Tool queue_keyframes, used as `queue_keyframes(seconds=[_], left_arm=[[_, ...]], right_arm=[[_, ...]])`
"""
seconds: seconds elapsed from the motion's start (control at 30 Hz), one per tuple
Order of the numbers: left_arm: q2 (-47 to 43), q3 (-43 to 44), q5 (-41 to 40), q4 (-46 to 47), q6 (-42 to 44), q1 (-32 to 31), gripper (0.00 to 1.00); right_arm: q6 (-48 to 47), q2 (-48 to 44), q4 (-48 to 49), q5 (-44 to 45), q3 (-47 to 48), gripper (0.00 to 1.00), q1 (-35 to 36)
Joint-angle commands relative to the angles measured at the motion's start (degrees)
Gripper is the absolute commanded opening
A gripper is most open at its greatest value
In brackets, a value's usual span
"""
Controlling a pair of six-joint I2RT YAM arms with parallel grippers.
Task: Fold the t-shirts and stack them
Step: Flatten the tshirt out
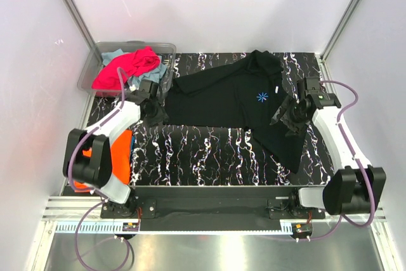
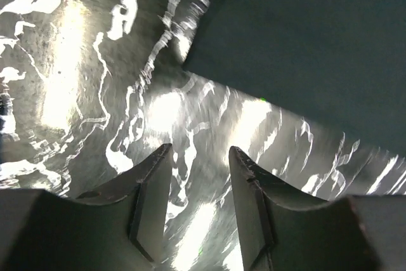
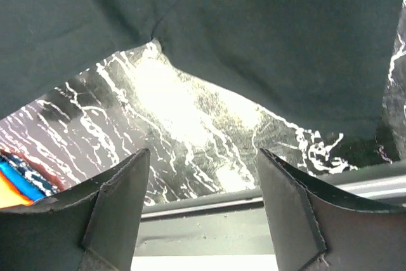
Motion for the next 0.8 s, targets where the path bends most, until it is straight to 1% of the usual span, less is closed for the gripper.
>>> queue_keyframes(seconds=[0.0,0.07,0.1,0.17,0.23,0.5,0.63,0.77], left_arm=[[3.47,-0.56,3.21,7.77,-10.06,3.41,0.45],[5.50,-0.65,5.84,10.48,-10.86,5.08,0.45],[7.25,-0.30,6.38,11.20,-10.95,5.61,0.42],[8.49,0.40,6.03,11.82,-11.04,6.67,0.40],[9.99,0.75,6.55,11.91,-11.48,7.29,0.38],[12.54,-0.12,8.40,12.00,-13.85,7.46,0.38],[13.77,-1.09,8.84,11.91,-14.29,7.55,0.40],[15.61,-1.09,8.94,11.73,-14.64,7.46,0.39]], right_arm=[[1.70,-3.30,-3.42,0.35,2.62,0.76,-0.15],[2.23,-2.60,-4.66,-0.08,3.58,0.76,-0.06],[2.76,-2.25,-5.19,-1.74,4.20,0.76,-0.15],[3.46,-2.60,-5.19,-2.89,3.77,0.76,-0.06],[4.26,-3.47,-5.28,-2.20,3.15,0.76,-0.15],[6.10,-4.36,-5.02,-0.61,1.83,0.76,-0.15],[7.24,-4.53,-4.84,-0.26,1.57,0.76,-0.15],[9.17,-4.71,-4.93,0.79,0.95,0.76,-0.15]])
